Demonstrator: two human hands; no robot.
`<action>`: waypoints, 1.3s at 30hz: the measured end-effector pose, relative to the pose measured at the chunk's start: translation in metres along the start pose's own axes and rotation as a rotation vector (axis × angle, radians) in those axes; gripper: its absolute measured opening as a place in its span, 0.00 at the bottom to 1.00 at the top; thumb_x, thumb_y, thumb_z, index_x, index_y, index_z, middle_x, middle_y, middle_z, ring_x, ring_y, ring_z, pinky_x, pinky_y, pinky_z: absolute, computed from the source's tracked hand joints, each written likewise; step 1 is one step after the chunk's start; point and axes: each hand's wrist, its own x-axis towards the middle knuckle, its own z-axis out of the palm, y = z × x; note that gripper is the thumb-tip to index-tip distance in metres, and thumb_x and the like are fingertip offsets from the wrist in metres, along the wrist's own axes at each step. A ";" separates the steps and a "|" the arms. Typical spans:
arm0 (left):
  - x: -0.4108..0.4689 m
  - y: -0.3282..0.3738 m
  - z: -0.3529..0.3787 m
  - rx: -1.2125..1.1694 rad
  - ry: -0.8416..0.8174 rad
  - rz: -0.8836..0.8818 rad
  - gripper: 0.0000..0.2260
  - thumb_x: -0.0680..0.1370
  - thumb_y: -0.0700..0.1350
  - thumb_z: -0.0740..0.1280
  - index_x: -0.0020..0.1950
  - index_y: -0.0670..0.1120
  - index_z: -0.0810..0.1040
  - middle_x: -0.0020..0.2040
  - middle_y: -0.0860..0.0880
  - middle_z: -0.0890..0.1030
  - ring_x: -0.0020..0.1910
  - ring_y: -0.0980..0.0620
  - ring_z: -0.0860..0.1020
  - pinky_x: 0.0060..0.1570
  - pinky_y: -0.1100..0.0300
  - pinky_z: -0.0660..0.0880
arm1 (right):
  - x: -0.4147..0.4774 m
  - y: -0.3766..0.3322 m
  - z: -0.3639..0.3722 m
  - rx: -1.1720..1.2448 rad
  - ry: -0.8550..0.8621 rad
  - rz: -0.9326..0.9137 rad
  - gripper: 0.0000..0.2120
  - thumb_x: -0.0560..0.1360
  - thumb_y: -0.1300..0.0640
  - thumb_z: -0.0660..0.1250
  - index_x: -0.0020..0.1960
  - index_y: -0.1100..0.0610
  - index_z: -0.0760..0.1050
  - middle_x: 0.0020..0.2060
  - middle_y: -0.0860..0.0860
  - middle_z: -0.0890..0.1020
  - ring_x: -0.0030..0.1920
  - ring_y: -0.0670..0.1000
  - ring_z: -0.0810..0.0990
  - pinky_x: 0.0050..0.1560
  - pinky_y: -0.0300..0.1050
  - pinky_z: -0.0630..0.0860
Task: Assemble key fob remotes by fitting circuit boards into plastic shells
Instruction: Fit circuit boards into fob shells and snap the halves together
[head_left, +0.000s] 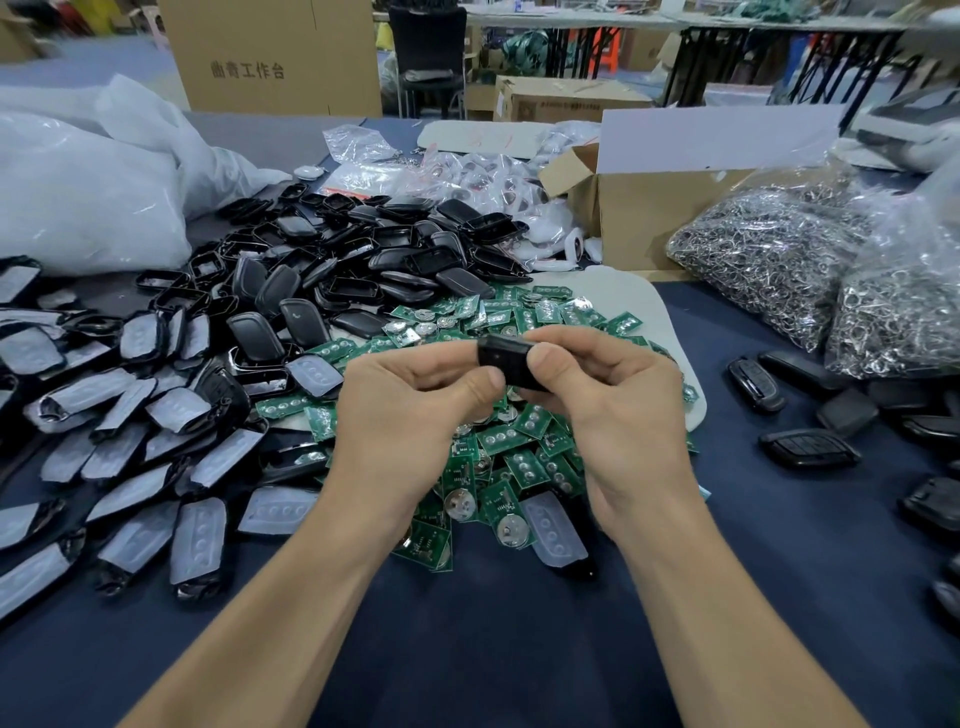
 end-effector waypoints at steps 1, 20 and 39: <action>0.001 0.000 0.000 0.011 0.028 0.021 0.13 0.74 0.34 0.77 0.48 0.53 0.89 0.44 0.50 0.89 0.45 0.51 0.88 0.46 0.61 0.82 | 0.000 0.000 -0.001 -0.022 -0.017 0.021 0.07 0.70 0.59 0.74 0.43 0.48 0.88 0.41 0.51 0.89 0.43 0.50 0.88 0.46 0.45 0.84; -0.002 0.000 0.000 0.570 0.069 0.193 0.13 0.74 0.44 0.77 0.52 0.63 0.86 0.46 0.65 0.85 0.49 0.61 0.84 0.54 0.52 0.82 | -0.001 0.001 -0.003 -0.293 -0.041 -0.062 0.16 0.66 0.60 0.76 0.52 0.47 0.87 0.45 0.45 0.88 0.48 0.47 0.87 0.51 0.46 0.82; -0.007 0.000 0.011 0.257 0.016 0.170 0.14 0.76 0.37 0.74 0.41 0.57 0.79 0.39 0.59 0.80 0.39 0.64 0.77 0.41 0.75 0.71 | -0.003 -0.002 0.002 0.171 -0.080 0.000 0.16 0.68 0.77 0.73 0.39 0.57 0.88 0.36 0.54 0.88 0.39 0.49 0.86 0.42 0.38 0.80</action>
